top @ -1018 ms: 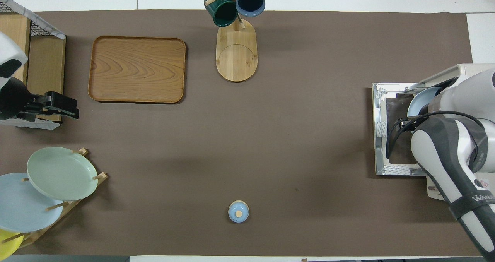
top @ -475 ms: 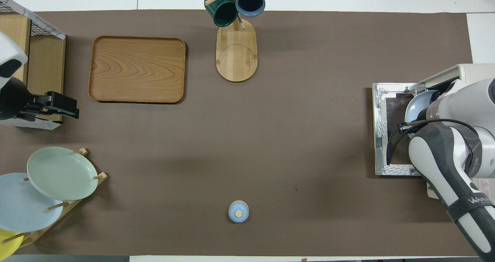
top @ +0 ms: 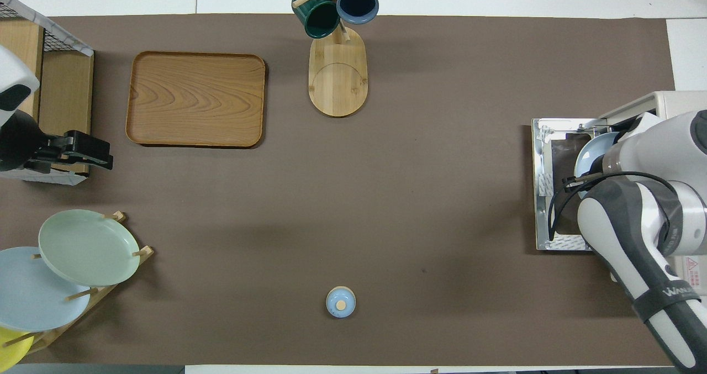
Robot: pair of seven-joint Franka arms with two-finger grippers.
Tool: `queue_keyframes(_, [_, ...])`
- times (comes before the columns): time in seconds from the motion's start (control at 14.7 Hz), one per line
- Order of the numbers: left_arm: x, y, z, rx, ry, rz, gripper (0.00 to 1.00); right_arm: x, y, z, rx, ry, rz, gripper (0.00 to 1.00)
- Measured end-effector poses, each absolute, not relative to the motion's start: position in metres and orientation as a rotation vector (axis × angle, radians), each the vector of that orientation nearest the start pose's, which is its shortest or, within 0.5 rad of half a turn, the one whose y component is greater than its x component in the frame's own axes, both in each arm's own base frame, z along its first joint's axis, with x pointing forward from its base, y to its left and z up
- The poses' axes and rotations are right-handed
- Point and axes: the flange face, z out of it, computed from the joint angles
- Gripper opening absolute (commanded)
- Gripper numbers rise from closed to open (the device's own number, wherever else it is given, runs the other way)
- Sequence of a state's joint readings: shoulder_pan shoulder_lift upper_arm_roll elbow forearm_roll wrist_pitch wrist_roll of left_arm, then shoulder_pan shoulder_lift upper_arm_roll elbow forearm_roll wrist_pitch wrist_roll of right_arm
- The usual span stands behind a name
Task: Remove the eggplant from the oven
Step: 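Pull the plate with eggplant out and set it mid-table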
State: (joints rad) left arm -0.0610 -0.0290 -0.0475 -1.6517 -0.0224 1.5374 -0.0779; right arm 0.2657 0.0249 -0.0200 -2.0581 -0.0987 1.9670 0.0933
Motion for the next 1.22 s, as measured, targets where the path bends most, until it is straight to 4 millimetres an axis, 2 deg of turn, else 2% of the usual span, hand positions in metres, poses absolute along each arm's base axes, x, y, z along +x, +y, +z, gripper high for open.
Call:
queue_keyframes(0.14, [0.536,-0.061,0.6,-3.151,0.047,0.136,1.0,0.509,0.203,0.424,-3.248,-0.27,0.115,0.0])
queue_keyframes(0.2, [0.536,-0.06,0.6,-3.152,0.045,0.135,1.0,0.504,0.234,0.428,-3.253,-0.245,0.089,0.0])
queue_keyframes(0.34, [0.537,-0.057,0.6,-3.153,0.035,0.128,1.0,0.503,0.278,0.441,-3.267,-0.202,0.087,0.0])
queue_keyframes(0.48, [0.539,-0.055,0.601,-3.155,0.027,0.108,1.0,0.514,0.323,0.445,-3.289,-0.123,0.098,0.0])
queue_keyframes(0.54, [0.539,-0.054,0.601,-3.155,0.026,0.103,1.0,0.518,0.354,0.437,-3.3,-0.085,0.1,0.0])
queue_keyframes(0.61, [0.54,-0.054,0.602,-3.156,0.025,0.099,1.0,0.519,0.388,0.422,-3.31,-0.045,0.097,0.0])
queue_keyframes(0.81, [0.541,-0.053,0.603,-3.157,0.021,0.079,1.0,0.51,0.475,0.356,-3.34,0.004,0.098,0.0])
queue_keyframes(0.88, [0.542,-0.052,0.603,-3.158,0.019,0.069,1.0,0.502,0.497,0.339,-3.344,0.017,0.089,0.0])
queue_keyframes(1.02, [0.543,-0.052,0.604,-3.16,0.018,0.049,1.0,0.496,0.521,0.323,-3.33,0.034,0.05,0.0])
queue_keyframes(1.15, [0.544,-0.052,0.605,-3.161,0.018,0.036,1.0,0.502,0.523,0.328,-3.307,0.043,0.013,0.0])
queue_keyframes(1.22, [0.545,-0.052,0.605,-3.161,0.018,0.031,1.0,0.509,0.523,0.332,-3.28,0.055,-0.025,0.06])
